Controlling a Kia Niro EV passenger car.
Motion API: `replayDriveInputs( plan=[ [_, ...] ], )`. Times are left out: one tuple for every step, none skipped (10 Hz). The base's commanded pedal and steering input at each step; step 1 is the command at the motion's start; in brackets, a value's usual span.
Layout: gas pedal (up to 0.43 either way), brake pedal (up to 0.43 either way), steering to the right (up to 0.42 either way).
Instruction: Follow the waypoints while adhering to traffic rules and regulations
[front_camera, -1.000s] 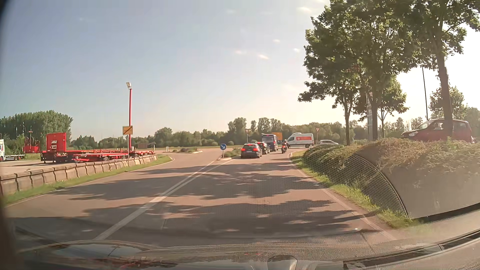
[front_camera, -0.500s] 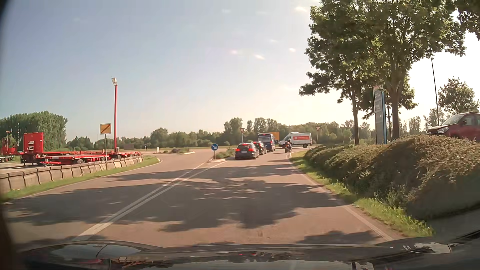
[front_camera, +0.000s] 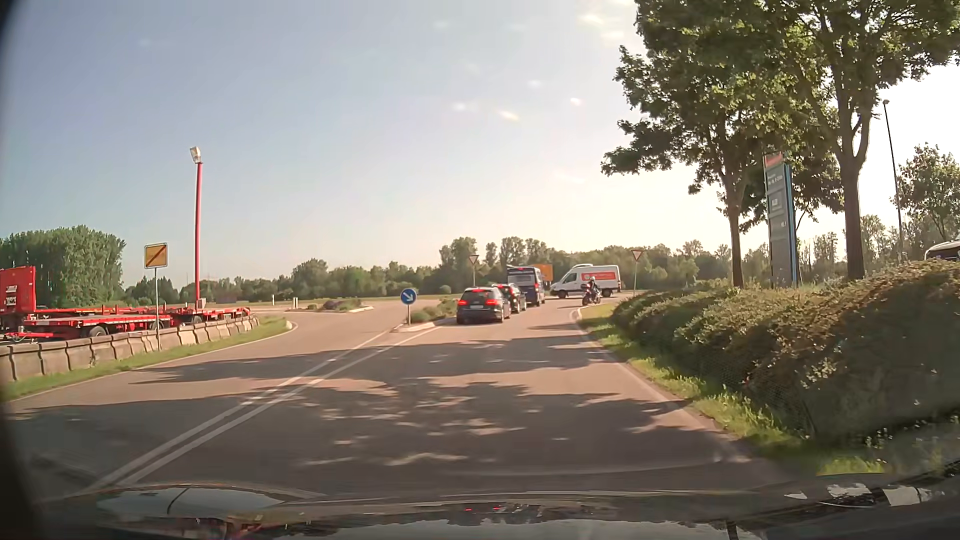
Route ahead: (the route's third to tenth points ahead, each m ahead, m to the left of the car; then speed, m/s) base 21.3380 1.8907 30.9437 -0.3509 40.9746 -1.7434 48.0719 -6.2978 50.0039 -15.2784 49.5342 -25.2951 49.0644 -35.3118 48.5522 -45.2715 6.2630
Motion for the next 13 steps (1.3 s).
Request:
replayDriveInputs(
  plan=[
    [0.028, 0.0, 0.011],
    [0.028, 0.0, 0.01],
    [0.028, 0.0, 0.01],
    [0.028, 0.0, 0.009],
    [0.02, 0.0, 0.008],
    [0.02, 0.0, 0.008],
    [0.02, 0.0, 0.008],
    [0.02, 0.0, 0.008],
    [0.02, 0.0, 0.008],
    [0.008, 0.0, 0.008],
    [0.0, 0.0, 0.008],
    [0.0, 0.0, 0.008],
    [0.0, 0.0, 0.008]
  ],
)
